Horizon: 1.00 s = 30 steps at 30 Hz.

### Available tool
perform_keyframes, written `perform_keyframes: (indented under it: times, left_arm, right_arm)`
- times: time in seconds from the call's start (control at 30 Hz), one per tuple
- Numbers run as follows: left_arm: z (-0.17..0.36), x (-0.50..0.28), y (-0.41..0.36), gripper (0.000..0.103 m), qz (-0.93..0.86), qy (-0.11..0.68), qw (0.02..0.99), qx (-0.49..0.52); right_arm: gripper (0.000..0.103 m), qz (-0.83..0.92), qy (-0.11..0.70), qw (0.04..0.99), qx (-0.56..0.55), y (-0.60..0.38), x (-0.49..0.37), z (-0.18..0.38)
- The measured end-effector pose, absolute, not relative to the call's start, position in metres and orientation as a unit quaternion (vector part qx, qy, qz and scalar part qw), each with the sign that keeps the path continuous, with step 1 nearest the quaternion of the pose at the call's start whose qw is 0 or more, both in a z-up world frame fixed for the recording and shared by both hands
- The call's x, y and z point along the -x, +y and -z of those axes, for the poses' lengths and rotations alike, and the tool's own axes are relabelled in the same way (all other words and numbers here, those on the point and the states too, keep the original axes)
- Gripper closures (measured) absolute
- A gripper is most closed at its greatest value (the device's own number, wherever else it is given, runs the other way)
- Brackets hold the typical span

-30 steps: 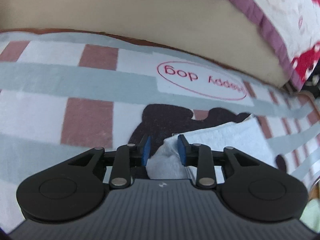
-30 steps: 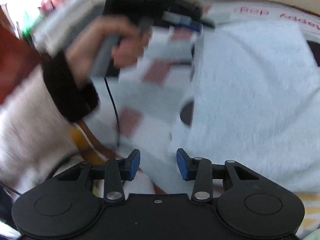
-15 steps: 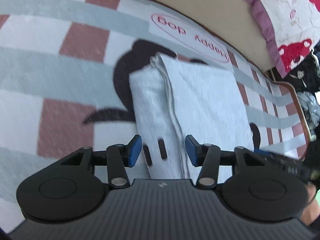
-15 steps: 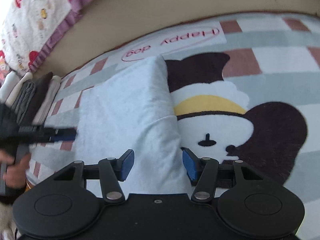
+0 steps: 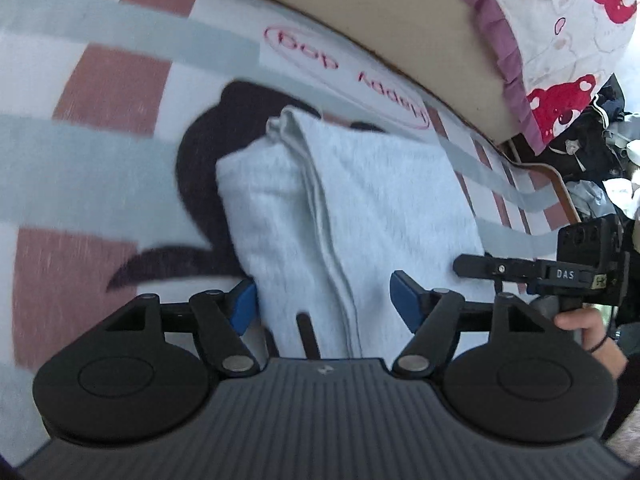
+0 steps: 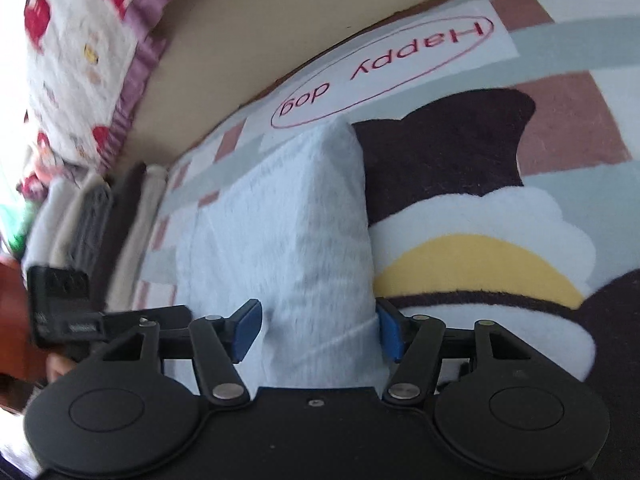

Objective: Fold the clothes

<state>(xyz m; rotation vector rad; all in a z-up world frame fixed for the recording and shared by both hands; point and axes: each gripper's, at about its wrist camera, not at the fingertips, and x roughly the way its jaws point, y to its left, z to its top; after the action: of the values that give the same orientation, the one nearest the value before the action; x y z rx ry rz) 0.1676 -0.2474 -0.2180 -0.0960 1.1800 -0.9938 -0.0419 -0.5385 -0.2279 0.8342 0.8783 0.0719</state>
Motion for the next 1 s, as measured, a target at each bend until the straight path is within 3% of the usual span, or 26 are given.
perform_keyframes:
  times: [0.03, 0.07, 0.13, 0.23, 0.33, 0.53, 0.6, 0.63, 0.7, 0.77, 0.87, 1.0]
  left_arm:
    - [0.216, -0.166, -0.249, 0.04, 0.452, 0.52, 0.724, 0.037]
    - [0.214, -0.164, -0.251, 0.063, 0.455, 0.507, 0.731, 0.03]
    - [0.211, -0.16, -0.255, 0.075, 0.46, 0.481, 0.746, 0.016]
    - [0.193, -0.149, -0.254, 0.078, 0.482, 0.422, 0.768, 0.004]
    - [0.179, -0.152, -0.254, 0.076, 0.47, 0.42, 0.776, 0.013]
    - [0.199, -0.171, -0.25, 0.066, 0.458, 0.469, 0.755, 0.022]
    - [0.207, -0.175, -0.248, 0.059, 0.454, 0.493, 0.742, 0.022]
    - [0.208, -0.177, -0.251, 0.055, 0.45, 0.514, 0.73, 0.025]
    - [0.205, -0.174, -0.247, 0.052, 0.446, 0.531, 0.719, 0.034]
    - [0.204, -0.165, -0.249, 0.032, 0.462, 0.525, 0.714, 0.027]
    - [0.213, -0.158, -0.258, 0.03, 0.466, 0.529, 0.709, 0.0]
    - [0.217, -0.149, -0.273, 0.026, 0.475, 0.474, 0.74, -0.045]
  right_arm:
    - [0.046, -0.033, 0.412, 0.822, -0.39, -0.537, 0.041, 0.227]
    - [0.059, -0.027, 0.416, 0.829, -0.373, -0.532, 0.04, 0.222]
    - [0.068, -0.015, 0.42, 0.842, -0.339, -0.52, 0.038, 0.212]
    - [0.077, -0.009, 0.394, 0.863, -0.316, -0.504, 0.04, 0.19]
    - [0.076, -0.014, 0.376, 0.884, -0.279, -0.489, 0.037, 0.169]
    - [0.062, 0.037, 0.429, 0.86, -0.273, -0.505, 0.032, 0.191]
    - [0.036, 0.035, 0.43, 0.851, -0.3, -0.516, 0.044, 0.199]
    - [0.034, 0.031, 0.43, 0.846, -0.313, -0.518, 0.053, 0.204]
    - [0.034, 0.023, 0.43, 0.837, -0.338, -0.524, 0.07, 0.213]
    - [0.034, 0.01, 0.422, 0.828, -0.369, -0.527, 0.082, 0.22]
    - [0.034, -0.009, 0.414, 0.819, -0.398, -0.528, 0.078, 0.227]
    - [0.035, -0.024, 0.395, 0.829, -0.396, -0.522, 0.055, 0.231]
